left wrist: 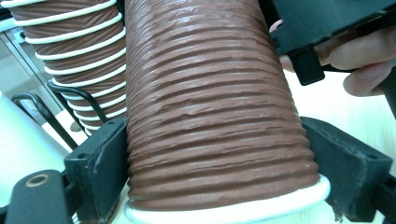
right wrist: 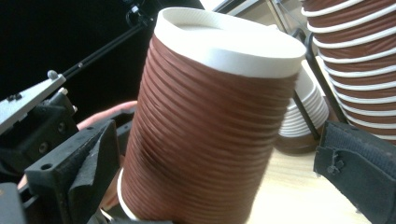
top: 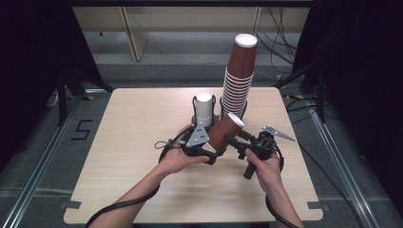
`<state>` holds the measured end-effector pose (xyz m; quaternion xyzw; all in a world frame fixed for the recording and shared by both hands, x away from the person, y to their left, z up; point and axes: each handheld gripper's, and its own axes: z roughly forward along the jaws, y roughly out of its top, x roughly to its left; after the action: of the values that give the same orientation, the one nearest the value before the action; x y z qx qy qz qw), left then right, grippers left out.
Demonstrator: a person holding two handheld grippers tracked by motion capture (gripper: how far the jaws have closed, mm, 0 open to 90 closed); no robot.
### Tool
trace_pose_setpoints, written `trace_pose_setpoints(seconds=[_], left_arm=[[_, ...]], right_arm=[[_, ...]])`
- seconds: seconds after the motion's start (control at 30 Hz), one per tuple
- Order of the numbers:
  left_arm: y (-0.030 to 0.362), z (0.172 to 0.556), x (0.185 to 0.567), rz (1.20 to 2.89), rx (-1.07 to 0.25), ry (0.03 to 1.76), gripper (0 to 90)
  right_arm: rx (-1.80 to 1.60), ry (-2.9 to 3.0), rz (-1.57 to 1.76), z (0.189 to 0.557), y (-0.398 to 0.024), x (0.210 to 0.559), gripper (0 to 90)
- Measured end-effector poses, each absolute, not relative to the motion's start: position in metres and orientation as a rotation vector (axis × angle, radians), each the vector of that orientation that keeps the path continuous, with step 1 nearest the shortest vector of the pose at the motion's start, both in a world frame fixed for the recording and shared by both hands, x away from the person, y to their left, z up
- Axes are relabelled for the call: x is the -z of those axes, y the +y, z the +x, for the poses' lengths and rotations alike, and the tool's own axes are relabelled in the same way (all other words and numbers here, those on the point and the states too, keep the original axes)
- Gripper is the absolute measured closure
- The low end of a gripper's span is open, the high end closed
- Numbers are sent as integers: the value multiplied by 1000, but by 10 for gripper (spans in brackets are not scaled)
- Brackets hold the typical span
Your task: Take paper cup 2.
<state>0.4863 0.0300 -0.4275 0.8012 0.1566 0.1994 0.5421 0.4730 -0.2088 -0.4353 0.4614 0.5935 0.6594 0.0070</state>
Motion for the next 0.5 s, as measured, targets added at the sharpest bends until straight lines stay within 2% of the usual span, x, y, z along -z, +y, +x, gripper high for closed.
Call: trace_pose_setpoints(seconds=[0.5], left_arm=[[44, 486, 420, 1945, -471, 365, 126]], right_arm=[[-1860, 1953, 1259, 469, -238, 438, 84]])
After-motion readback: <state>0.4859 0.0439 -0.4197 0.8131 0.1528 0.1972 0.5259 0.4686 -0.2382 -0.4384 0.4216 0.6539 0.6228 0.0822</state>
